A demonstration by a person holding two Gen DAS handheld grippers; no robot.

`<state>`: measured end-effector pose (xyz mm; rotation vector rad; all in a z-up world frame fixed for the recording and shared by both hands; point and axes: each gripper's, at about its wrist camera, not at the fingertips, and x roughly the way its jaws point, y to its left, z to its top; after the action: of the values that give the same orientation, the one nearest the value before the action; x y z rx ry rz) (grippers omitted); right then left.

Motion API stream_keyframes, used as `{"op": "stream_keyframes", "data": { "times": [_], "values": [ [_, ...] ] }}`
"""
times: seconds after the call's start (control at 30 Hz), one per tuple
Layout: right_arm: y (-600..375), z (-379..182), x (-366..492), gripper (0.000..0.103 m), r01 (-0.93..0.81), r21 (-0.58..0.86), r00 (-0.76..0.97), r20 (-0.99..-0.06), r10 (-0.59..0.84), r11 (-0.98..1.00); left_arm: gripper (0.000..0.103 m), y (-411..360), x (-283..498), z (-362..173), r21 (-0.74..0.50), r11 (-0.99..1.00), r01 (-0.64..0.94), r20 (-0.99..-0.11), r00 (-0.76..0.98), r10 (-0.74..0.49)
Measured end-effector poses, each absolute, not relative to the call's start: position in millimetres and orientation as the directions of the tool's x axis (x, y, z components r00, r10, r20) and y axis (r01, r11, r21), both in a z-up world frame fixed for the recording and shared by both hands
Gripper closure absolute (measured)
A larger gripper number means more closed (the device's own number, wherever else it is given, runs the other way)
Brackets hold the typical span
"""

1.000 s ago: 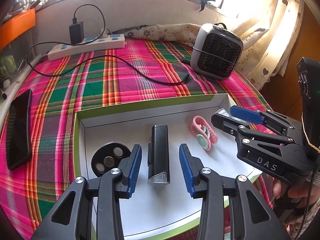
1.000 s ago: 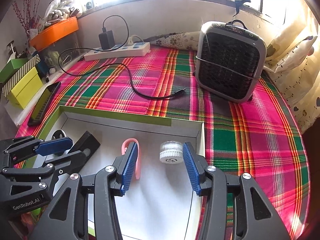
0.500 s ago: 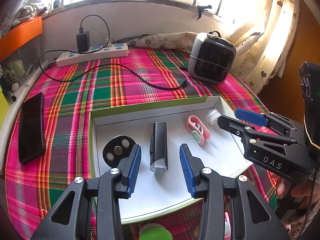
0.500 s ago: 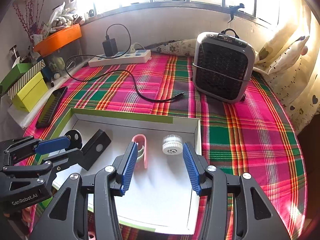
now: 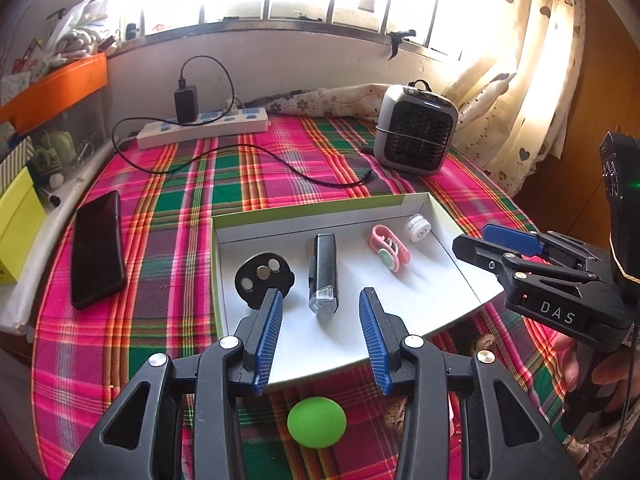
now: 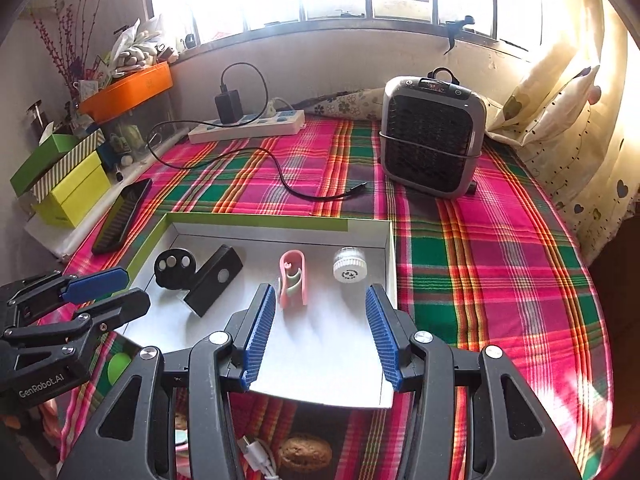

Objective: Organize objects
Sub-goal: 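Withdraw both tools from the box toward the remaining objects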

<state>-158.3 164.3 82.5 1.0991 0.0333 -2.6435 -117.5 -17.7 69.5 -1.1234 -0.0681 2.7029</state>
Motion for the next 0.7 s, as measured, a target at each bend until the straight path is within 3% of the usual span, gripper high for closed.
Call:
{"op": "stream_keyframes", "data": {
  "times": [0.7],
  "values": [
    [181.9, 79.9, -103.4, 0.055, 0.251, 0.065, -0.697, -0.680, -0.227, -0.966, 0.065, -44.3, -59.3, 59.4, -0.198, -0.962, -0.188, -0.670, -0.690, 0.273]
  ]
}}
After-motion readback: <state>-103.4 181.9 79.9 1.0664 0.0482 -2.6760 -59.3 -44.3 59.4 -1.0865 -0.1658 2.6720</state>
